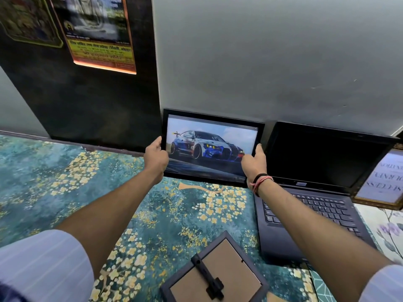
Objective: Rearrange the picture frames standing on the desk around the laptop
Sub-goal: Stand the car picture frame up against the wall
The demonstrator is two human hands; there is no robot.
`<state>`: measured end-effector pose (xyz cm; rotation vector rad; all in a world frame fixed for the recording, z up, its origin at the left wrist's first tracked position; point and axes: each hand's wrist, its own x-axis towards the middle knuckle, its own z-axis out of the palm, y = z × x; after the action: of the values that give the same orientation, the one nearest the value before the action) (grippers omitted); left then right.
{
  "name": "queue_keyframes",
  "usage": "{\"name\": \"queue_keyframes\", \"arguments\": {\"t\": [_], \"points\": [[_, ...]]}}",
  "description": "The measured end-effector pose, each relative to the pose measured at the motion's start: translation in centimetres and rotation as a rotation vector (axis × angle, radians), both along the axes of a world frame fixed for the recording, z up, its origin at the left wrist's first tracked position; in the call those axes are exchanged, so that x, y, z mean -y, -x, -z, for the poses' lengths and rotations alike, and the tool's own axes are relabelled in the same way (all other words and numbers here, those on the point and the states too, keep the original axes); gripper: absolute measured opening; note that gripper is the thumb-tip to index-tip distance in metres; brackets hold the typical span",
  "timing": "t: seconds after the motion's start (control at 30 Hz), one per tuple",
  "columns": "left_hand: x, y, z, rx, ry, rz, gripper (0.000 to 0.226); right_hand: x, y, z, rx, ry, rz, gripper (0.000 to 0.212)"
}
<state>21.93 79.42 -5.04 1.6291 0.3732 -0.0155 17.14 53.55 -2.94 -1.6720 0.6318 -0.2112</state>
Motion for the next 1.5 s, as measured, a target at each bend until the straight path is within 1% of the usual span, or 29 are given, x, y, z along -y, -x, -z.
{"name": "queue_keyframes", "arguments": {"t": [0.13, 0.2, 0.3, 0.37, 0.53, 0.67, 0.8, 0.87, 0.97, 1.1, 1.13, 1.23, 1.37, 1.4, 1.5], "points": [[-0.2, -0.1, -0.2, 0.026, -0.001, 0.011, 0.066, 0.9, -0.9, 0.5, 0.033, -0.001, -0.054, 0.092], [-0.2, 0.0, -0.3, 0.023, -0.014, 0.04, 0.072, 1.9, -2.1, 2.0, 0.044, -0.02, -0.075, 0.095], [-0.2, 0.0, -0.4, 0.019, -0.024, 0.083, 0.082, 1.1, -0.7, 0.7, 0.017, -0.01, -0.06, 0.095], [-0.1, -0.1, -0.4, 0.025, -0.032, 0.081, 0.081, 0.6, 0.0, 0.3, 0.01, -0.003, -0.059, 0.091], [-0.4, 0.1, -0.5, 0.0, -0.041, 0.132, 0.088, 0.5, -0.5, 0.6, -0.009, 0.035, -0.092, 0.095], [0.1, 1.3, -0.3, -0.018, -0.06, 0.111, 0.081, -0.4, 0.8, 0.2, -0.01, 0.07, -0.102, 0.09], [2.1, 3.5, 0.1, -0.02, -0.065, 0.05, 0.076, -1.0, 3.0, 0.8, 0.025, 0.091, -0.101, 0.077], [3.9, 4.8, 0.3, -0.028, -0.065, 0.042, 0.077, -1.0, 3.9, 1.0, 0.075, 0.045, -0.106, 0.069], [7.6, 7.1, 0.4, -0.021, -0.072, 0.088, 0.075, 0.0, 5.5, 1.0, 0.111, -0.056, -0.125, 0.053], [14.0, 10.9, 0.5, 0.008, -0.052, 0.21, 0.065, 3.6, 8.2, 1.3, 0.146, -0.11, -0.104, 0.022], [15.8, 11.8, 0.7, 0.009, -0.036, 0.237, 0.061, 4.9, 9.1, 1.0, 0.152, -0.143, -0.094, 0.019], [21.3, 14.3, 1.3, 0.032, -0.039, 0.304, 0.053, 9.8, 12.4, 0.4, 0.154, -0.247, -0.053, 0.027], [29.0, 16.9, 1.6, 0.054, -0.079, 0.375, 0.043, 18.5, 16.7, 0.4, 0.17, -0.193, 0.001, 0.036], [32.0, 17.9, 1.2, 0.054, -0.078, 0.407, 0.042, 21.9, 18.0, 0.5, 0.164, -0.172, 0.035, 0.038], [37.7, 20.0, 0.5, 0.064, -0.057, 0.445, 0.038, 28.8, 19.9, 0.6, 0.147, -0.156, 0.083, 0.038]]}}
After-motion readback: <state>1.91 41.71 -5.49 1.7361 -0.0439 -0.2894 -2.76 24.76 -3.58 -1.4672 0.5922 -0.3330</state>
